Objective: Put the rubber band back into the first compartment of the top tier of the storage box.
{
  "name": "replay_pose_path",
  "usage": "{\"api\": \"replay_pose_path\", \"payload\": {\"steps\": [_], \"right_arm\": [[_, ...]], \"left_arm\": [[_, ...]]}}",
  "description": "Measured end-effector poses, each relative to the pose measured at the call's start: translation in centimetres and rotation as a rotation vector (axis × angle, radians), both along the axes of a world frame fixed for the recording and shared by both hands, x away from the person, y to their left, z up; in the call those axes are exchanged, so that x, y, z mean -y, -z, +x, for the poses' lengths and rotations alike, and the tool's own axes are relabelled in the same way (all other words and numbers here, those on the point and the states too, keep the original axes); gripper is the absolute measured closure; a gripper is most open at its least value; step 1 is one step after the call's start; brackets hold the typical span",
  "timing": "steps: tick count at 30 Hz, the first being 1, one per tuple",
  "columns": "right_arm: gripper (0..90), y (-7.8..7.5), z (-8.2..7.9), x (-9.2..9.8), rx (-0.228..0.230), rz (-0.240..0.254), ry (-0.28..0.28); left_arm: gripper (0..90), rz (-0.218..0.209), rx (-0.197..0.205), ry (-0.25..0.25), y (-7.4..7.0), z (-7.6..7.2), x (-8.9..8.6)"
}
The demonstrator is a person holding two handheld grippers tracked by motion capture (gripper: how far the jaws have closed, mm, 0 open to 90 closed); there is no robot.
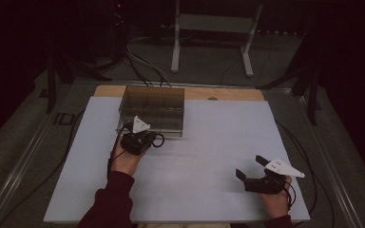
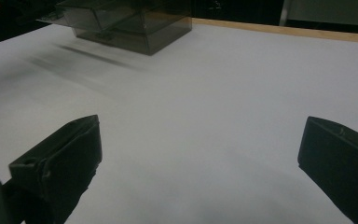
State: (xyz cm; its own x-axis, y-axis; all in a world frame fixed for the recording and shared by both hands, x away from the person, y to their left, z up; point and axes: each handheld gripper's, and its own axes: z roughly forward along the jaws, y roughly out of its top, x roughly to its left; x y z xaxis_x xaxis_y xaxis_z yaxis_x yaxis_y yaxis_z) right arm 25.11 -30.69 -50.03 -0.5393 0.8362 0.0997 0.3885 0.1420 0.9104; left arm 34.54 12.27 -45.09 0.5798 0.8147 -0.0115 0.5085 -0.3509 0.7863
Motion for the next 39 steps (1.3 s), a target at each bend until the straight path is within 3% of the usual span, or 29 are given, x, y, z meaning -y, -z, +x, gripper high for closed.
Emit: {"api": "replay_pose_path", "payload": {"steps": [39], "right_arm": [[0.0,0.0,0.0,0.0,-0.001,0.001,0.0]], "left_arm": [[88.9,0.024,0.033,-0.114,-1.9,1.4,-4.7]]}}
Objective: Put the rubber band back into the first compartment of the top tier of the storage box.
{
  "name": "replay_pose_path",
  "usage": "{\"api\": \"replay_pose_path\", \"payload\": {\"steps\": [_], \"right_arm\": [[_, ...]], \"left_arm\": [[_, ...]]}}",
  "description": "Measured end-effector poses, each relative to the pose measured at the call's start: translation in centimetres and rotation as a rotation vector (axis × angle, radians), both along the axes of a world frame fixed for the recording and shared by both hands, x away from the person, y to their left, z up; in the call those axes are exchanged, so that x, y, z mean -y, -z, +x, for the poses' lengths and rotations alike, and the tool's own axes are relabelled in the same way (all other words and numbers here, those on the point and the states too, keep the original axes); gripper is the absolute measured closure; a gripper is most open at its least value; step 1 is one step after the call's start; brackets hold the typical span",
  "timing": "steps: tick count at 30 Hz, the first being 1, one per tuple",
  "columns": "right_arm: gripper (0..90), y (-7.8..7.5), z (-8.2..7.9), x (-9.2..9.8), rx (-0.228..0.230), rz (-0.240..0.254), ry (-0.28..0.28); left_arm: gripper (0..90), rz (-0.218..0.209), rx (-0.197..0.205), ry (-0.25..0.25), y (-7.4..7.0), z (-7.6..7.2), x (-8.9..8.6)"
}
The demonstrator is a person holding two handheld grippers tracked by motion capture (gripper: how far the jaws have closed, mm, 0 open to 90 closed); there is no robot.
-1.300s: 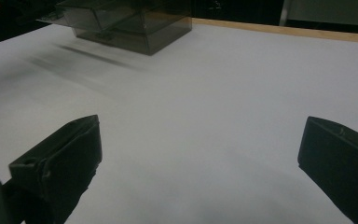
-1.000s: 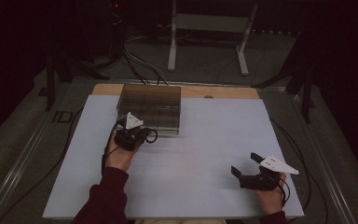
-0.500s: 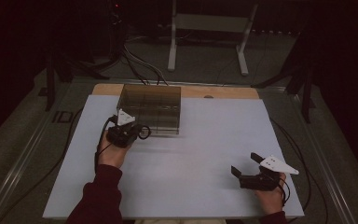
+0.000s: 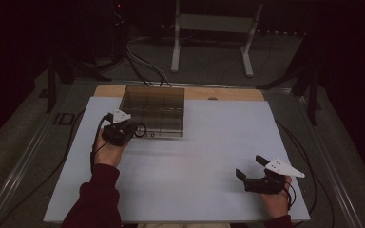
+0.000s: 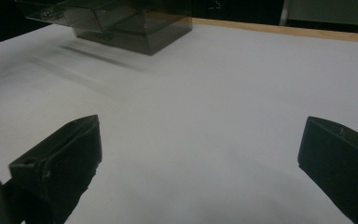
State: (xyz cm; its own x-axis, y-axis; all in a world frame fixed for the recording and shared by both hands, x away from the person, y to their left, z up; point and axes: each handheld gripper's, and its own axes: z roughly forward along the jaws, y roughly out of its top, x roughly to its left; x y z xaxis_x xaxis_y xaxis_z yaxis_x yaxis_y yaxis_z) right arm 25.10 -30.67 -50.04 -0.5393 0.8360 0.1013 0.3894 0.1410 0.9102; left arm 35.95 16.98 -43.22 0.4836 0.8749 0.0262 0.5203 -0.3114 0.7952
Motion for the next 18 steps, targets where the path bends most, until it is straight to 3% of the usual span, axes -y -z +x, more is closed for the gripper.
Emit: {"api": "replay_pose_path", "payload": {"steps": [18], "right_arm": [[0.0,0.0,0.0,0.0,0.0,0.0,-0.002]], "left_arm": [[88.8,0.009,0.007,-0.04,-0.4,1.1,-1.3]]}}
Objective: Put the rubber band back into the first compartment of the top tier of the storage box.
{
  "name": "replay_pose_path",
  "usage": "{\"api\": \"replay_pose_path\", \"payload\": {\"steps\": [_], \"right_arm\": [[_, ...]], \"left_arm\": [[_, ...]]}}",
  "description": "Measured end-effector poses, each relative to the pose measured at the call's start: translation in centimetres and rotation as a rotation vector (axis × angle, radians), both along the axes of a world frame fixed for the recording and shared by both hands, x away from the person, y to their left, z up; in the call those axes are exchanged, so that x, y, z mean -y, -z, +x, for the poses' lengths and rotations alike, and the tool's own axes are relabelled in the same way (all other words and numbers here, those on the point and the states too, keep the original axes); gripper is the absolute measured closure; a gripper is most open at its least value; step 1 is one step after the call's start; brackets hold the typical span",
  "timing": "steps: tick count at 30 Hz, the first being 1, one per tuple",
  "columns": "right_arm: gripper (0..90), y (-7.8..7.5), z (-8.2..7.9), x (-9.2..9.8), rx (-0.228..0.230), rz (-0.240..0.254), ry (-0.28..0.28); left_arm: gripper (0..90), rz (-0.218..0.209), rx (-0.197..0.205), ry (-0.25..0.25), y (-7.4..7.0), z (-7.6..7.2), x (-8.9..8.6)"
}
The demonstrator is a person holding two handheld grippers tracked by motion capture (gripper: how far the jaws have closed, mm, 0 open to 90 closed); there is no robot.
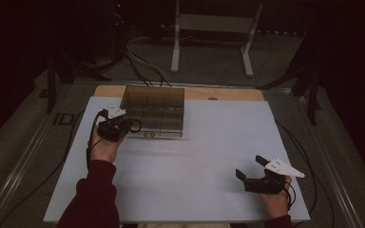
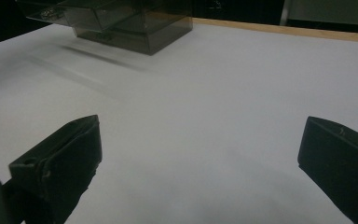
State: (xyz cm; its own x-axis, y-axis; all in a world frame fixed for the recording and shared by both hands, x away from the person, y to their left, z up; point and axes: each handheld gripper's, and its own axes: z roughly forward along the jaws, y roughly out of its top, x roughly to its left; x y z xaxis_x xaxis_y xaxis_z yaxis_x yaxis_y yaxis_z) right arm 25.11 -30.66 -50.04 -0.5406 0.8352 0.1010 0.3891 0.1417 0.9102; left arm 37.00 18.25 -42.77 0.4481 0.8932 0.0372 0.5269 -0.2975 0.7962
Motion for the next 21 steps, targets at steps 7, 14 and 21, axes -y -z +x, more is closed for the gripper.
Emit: {"api": "replay_pose_path", "payload": {"steps": [7,14,21], "right_arm": [[0.0,0.0,0.0,0.0,-0.002,0.0,0.0],[0.0,0.0,0.0,0.0,0.001,0.0,-0.001],[0.0,0.0,0.1,0.0,-0.001,0.0,-0.002]], "left_arm": [[88.8,0.01,-0.002,-0.019,0.1,0.5,-0.2],[88.8,0.015,-0.01,-0.041,0.4,0.9,-0.5],[88.7,0.018,-0.016,-0.059,0.6,1.2,-0.9]]}}
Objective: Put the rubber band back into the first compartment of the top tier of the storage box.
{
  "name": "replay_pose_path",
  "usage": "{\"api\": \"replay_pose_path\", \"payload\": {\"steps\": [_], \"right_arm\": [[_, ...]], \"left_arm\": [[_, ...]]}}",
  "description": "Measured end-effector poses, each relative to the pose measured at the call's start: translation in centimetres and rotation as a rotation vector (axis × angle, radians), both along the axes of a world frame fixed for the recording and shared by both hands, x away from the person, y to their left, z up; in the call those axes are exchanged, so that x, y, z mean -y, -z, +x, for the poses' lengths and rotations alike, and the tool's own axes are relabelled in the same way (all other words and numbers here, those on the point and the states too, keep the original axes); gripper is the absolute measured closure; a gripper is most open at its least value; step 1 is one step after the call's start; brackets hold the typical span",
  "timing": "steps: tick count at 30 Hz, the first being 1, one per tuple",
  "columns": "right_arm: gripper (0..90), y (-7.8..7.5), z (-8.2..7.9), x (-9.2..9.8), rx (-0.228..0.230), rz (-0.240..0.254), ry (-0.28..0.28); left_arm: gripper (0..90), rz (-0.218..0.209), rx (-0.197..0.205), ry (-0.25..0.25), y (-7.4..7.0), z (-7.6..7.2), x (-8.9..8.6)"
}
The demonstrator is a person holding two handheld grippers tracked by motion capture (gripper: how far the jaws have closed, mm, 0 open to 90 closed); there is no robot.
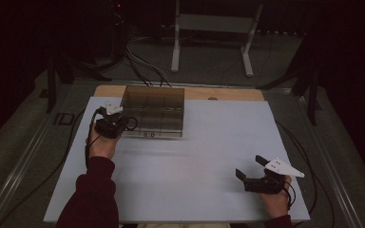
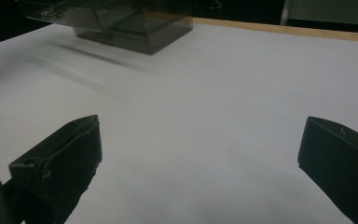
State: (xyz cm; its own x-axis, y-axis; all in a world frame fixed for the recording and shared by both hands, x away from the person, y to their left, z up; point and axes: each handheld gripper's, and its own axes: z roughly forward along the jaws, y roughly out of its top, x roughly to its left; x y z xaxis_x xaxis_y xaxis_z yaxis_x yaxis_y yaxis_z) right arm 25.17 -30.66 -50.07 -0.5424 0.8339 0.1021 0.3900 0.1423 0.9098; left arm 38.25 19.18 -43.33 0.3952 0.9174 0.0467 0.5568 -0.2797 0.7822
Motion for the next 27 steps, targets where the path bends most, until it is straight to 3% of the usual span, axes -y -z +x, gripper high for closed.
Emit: {"api": "replay_pose_path", "payload": {"steps": [27], "right_arm": [[0.0,0.0,0.0,-0.1,-0.002,-0.003,-0.001]], "left_arm": [[87.9,0.05,-0.064,-0.038,0.8,1.5,0.0]]}}
